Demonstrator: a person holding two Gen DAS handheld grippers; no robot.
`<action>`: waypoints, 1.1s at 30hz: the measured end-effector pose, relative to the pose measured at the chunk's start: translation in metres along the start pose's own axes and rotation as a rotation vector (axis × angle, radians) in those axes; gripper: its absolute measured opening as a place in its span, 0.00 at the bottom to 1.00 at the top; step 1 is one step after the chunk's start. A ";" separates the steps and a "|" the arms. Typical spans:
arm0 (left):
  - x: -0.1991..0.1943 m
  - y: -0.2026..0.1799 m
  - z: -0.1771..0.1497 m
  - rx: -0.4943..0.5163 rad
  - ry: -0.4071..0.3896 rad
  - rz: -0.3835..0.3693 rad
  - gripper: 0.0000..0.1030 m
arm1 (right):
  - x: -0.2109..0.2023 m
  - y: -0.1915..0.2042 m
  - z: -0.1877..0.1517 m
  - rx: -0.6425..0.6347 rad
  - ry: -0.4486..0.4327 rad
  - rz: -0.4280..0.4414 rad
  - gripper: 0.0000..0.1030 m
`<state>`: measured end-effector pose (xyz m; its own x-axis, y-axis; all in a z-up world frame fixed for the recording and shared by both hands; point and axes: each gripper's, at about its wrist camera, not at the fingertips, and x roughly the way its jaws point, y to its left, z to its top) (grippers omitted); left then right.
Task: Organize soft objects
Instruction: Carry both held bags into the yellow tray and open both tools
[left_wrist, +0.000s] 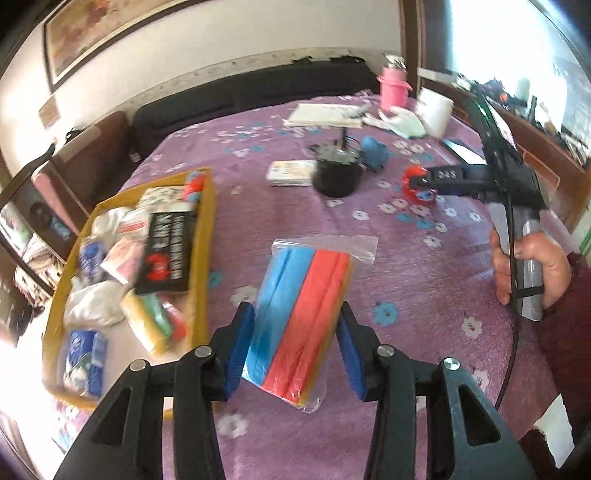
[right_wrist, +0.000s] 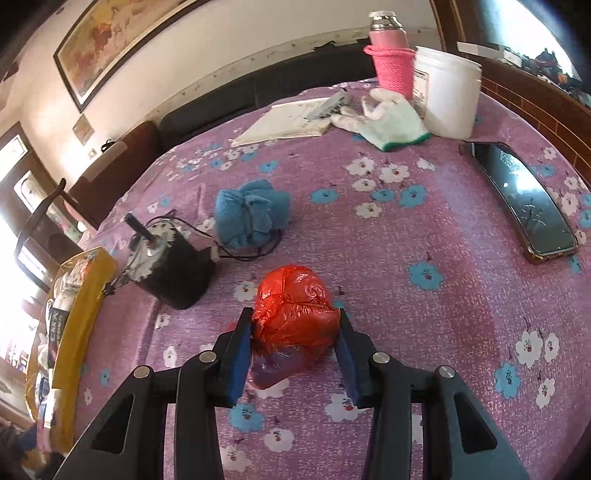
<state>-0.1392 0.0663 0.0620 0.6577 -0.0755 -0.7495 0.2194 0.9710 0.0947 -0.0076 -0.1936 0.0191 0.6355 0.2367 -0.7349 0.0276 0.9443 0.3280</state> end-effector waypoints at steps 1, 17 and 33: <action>-0.005 0.006 -0.002 -0.014 -0.009 0.005 0.43 | -0.001 -0.001 -0.001 0.002 -0.007 -0.008 0.43; -0.048 0.087 -0.034 -0.180 -0.098 0.092 0.43 | -0.062 0.063 -0.026 -0.161 -0.093 -0.019 0.43; -0.043 0.130 -0.054 -0.271 -0.095 0.097 0.43 | -0.071 0.209 -0.057 -0.418 -0.042 0.158 0.43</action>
<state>-0.1774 0.2082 0.0714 0.7334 0.0123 -0.6797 -0.0395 0.9989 -0.0245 -0.0903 -0.0001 0.1059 0.6380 0.3845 -0.6671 -0.3811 0.9105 0.1604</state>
